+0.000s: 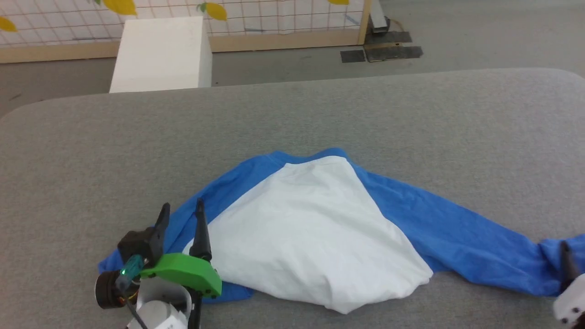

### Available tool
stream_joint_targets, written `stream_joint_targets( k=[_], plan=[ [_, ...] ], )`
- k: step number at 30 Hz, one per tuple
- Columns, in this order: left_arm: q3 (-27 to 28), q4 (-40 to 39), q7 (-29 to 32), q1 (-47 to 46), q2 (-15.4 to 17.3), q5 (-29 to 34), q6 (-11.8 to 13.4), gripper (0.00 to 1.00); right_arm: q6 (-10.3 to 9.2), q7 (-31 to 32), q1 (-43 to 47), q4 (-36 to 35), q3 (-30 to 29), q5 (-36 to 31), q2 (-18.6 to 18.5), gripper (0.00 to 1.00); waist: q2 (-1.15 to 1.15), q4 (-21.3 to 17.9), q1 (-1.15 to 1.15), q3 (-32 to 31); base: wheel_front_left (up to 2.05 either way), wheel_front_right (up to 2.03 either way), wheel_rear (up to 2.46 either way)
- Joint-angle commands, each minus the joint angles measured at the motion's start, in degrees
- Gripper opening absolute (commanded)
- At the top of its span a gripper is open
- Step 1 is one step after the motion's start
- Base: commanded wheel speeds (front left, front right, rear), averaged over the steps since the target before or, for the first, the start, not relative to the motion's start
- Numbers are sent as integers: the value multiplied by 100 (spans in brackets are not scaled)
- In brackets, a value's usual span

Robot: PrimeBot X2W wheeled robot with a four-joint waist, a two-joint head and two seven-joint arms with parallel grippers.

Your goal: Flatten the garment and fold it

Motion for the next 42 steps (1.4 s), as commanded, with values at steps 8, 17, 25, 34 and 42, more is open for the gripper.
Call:
stream_joint_targets(
  k=[8,17,25,34,42],
  plan=[
    [-346,86,1774,-773,862,454,-272,100,-6,-755,634,-659,1107,353,18,100,0,-422,0,365,0,0,0],
    [-557,337,3265,-1661,1210,590,-443,100,-6,-655,764,-1201,1380,417,19,100,0,-859,0,760,0,0,0],
    [-589,167,4051,-1602,1388,660,-276,100,-6,-599,823,-2281,758,-313,19,100,0,-1195,0,794,0,0,0],
    [-501,-462,4835,-1212,1653,631,-92,100,-6,-764,860,-3242,1011,-646,-133,100,0,-1336,0,860,0,0,0],
    [-346,-1089,5232,-1002,1969,568,-38,6,-6,-817,558,-2822,2030,-394,-423,100,0,-1269,0,1060,0,0,0]
  ],
)
